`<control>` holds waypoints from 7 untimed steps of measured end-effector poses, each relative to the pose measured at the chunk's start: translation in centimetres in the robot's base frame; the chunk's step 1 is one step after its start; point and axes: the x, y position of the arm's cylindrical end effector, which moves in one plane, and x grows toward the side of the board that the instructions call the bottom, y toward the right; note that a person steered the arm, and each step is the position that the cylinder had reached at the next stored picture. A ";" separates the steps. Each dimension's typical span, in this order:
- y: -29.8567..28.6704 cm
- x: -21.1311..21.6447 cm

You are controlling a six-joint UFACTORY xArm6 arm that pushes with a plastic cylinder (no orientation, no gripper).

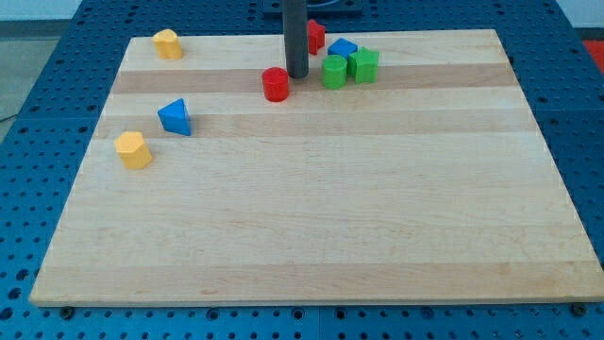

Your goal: Separate the group of blocks

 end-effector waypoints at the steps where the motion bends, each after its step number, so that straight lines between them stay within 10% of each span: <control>1: 0.0 -0.2; 7: 13.6 5.0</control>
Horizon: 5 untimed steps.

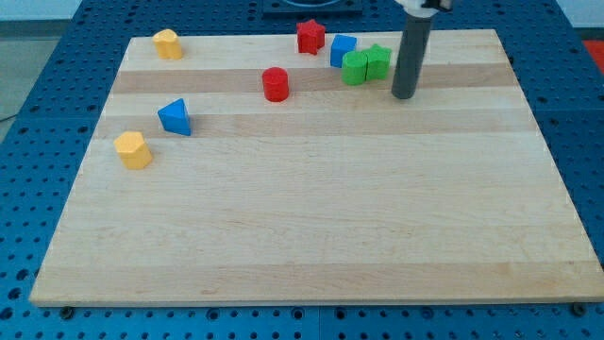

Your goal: Separate the group of blocks

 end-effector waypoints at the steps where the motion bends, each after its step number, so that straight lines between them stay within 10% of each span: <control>1: -6.0 0.9; 5: -13.9 -6.6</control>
